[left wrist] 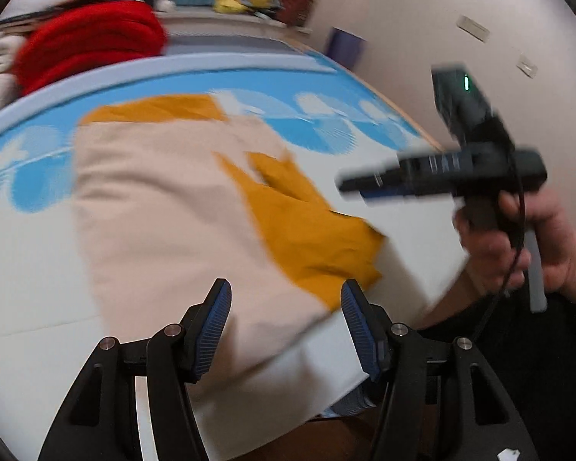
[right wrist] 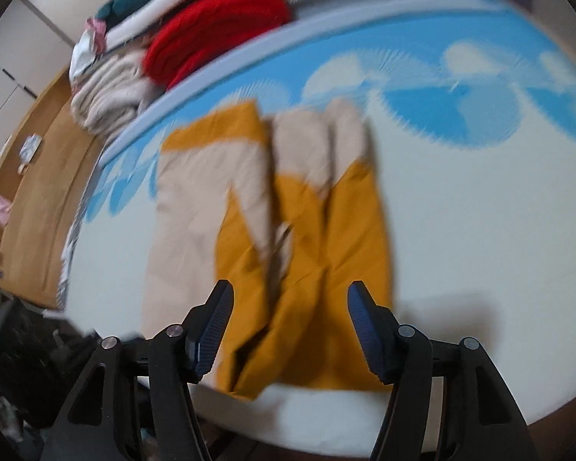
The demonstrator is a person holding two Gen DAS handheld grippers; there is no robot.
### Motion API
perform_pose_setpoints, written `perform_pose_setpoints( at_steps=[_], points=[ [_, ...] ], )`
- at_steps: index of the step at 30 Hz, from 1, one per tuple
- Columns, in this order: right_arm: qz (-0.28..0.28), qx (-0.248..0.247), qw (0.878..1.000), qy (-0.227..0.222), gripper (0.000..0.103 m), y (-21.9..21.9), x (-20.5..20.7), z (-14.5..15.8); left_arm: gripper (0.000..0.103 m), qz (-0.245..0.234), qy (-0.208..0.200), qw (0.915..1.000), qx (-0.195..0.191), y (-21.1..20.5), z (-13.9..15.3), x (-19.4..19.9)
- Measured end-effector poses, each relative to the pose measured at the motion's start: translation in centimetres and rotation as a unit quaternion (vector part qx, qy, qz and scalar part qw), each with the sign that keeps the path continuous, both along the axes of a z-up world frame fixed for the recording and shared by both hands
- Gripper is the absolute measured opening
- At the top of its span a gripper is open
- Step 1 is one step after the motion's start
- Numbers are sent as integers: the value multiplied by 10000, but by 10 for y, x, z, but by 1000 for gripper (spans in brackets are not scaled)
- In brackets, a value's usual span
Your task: Fold large clothes
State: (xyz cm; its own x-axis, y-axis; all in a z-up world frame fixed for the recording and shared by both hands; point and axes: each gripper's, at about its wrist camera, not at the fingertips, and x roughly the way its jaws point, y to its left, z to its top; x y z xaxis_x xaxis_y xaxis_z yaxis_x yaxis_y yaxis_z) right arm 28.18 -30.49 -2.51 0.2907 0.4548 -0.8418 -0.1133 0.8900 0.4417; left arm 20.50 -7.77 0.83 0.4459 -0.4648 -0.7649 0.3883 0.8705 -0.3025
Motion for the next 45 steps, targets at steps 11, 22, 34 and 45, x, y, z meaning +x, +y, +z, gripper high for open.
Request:
perform_pose_setpoints(
  at_steps=[11,22,34,45],
  points=[
    [550,-397,9918,1080,48,48,-3,-60,54,854,-155,9904,1078,82,-18,24],
    [1000,758,9845,-1225,8,13,-43,50,54,1066,570,9922,316,77,-36,55],
    [685,-927,9925,398,8,-21,-38,-57,58,-227,1349,9885,638,26,-74,53],
    [589,-1484,9871,85,27,-34,-29,-33,62,-325,1507,9762,1523,9,-103,52]
  ],
)
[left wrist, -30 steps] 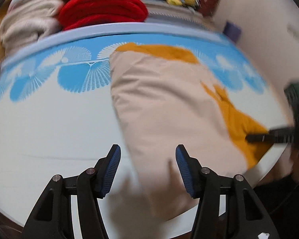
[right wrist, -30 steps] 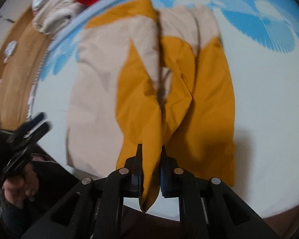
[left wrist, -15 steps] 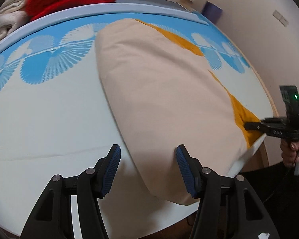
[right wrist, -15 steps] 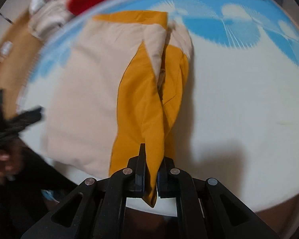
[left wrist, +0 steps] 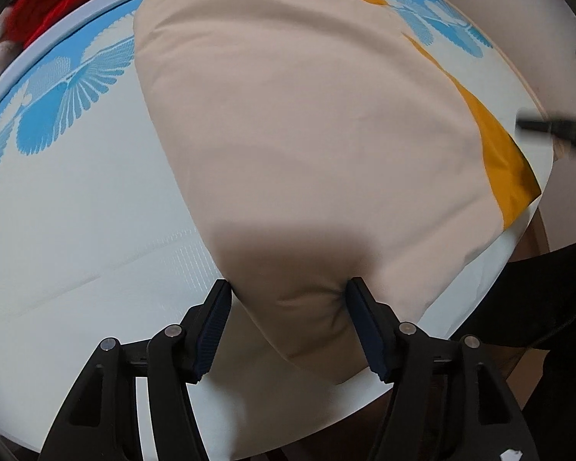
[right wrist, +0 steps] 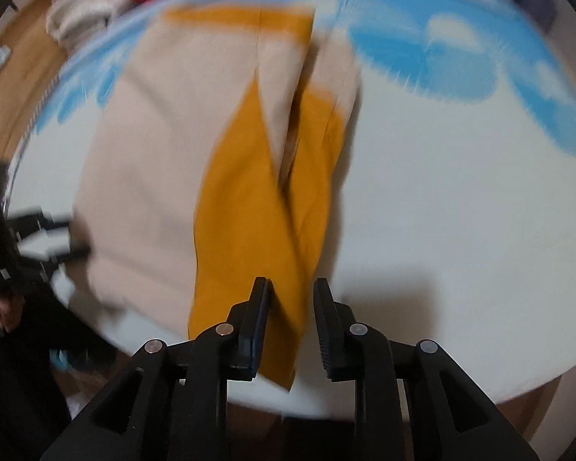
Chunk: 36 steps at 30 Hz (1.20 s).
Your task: Fold large clothes
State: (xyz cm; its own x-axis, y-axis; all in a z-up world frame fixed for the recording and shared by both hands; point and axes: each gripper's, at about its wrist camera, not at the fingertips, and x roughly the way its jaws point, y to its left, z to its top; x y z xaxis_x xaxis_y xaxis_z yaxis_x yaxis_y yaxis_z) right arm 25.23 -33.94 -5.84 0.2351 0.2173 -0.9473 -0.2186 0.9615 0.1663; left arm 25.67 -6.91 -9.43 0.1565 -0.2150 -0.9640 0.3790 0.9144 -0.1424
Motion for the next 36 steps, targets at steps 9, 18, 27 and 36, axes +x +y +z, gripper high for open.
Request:
perform_pose_setpoints(
  at_steps=[9,18,27,36],
  points=[
    [-1030,1099,9865,-650,47,-6,78,18,66,60,-4,10000,12,2,0,6],
    [-1542,1248,9799,-213,47,18,167,-39,68,243,18,9997,8,1,-1,7],
    [-1548,1063,9802,-632,2,26,189,-43,68,229,27,9996,-179,3,3,9],
    [-1639,-488,9835,-588,21,33,179,-42,66,146,59,9995,-283,4,14,5]
  ],
)
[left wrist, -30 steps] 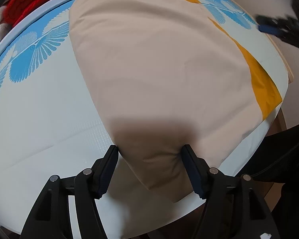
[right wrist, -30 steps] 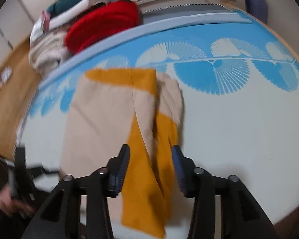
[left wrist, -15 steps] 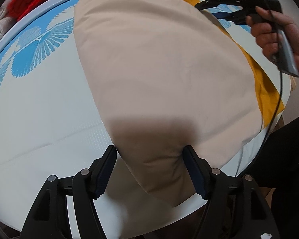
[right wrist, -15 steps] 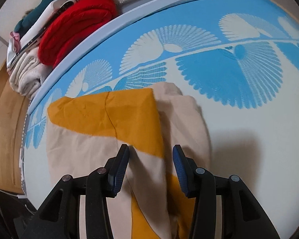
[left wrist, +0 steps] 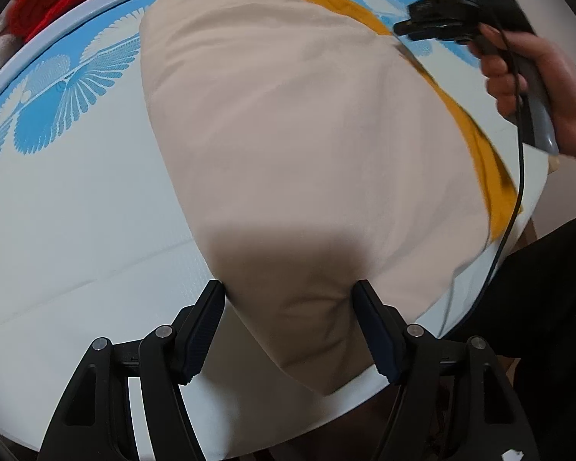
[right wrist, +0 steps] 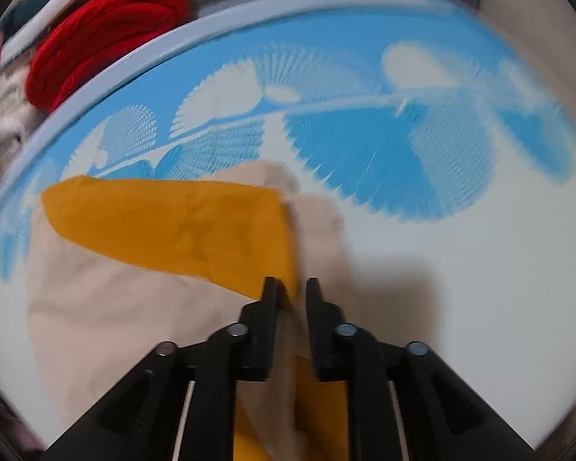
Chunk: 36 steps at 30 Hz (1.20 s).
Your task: Fold large clothes
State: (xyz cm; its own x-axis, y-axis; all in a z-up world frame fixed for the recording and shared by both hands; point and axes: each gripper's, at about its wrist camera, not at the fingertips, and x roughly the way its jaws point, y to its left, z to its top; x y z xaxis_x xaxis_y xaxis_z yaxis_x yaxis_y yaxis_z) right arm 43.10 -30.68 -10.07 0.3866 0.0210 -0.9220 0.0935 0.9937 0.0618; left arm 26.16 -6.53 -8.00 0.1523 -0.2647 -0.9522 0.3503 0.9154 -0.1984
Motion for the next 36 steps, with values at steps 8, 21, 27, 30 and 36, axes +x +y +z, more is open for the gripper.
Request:
perform_pose_setpoints(
  at_steps=[8,21,27,30,36],
  points=[
    [1963,211,9766,-857,42,25,-80,57,54,584,-492,9963,-397,25,31,12],
    [1571,61,9849,724,59,-4,-127,-9,74,1283,-221,9909,-346,38,4,33],
    [734,888,9852,1268,74,-31,-127,-47,82,2188,887,9571,-1680,60,-43,62],
    [262,1471,9778,1471,75,-47,-124,-60,84,2319,1110,9451,-2016,60,-60,71],
    [448,1509,9786,1325,48,-37,-125,-58,74,2350,938,9446,-2091,56,-63,80]
  ],
)
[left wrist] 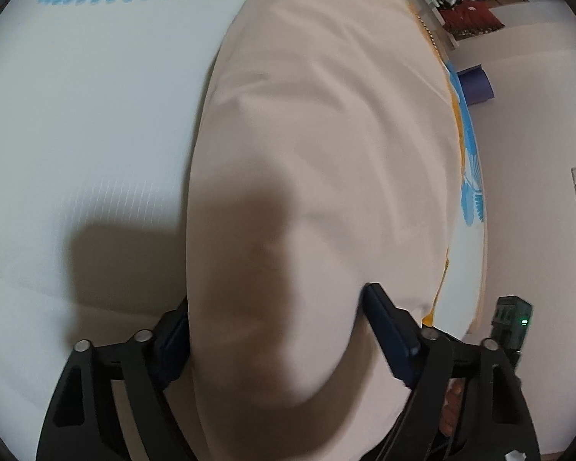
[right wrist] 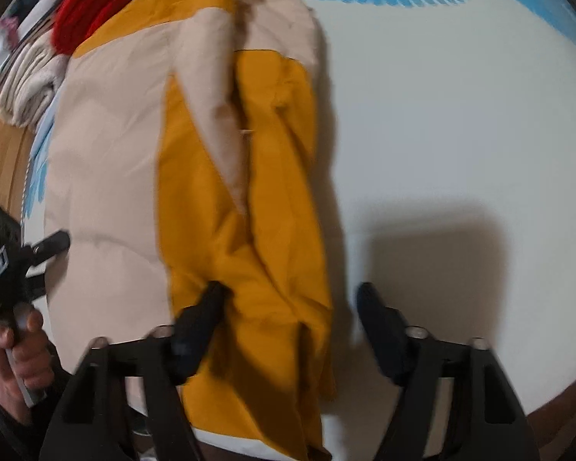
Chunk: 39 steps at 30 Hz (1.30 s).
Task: Fold large clothes
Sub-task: 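Release the jacket and pull both tools back from the bundle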
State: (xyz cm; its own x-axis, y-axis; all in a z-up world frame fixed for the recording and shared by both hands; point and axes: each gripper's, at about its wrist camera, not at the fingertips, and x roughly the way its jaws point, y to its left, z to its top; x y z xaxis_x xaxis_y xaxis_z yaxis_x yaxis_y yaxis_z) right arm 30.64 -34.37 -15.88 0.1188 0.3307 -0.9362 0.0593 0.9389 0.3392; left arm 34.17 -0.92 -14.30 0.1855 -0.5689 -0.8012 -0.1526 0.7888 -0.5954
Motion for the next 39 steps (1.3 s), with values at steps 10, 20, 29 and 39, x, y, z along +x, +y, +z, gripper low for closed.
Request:
perform_pose_setpoints(
  at_steps=[10,20,29,39],
  points=[
    [127,-84,9975,-694,19,60,9,34,56,114,-756,9948,674,15,58,10],
    [409,-306,9962,-708,19,111,28,33,57,592,-514,9911,1079,61,54,1],
    [233,-623,9951,-731,34,100,21,32,54,-123,-1142,9785,1710,50,88,-31],
    [366,-1483,9842,-894,45,95,-16,56,53,-846,-1198,9464,2877,24,60,-61]
  ],
)
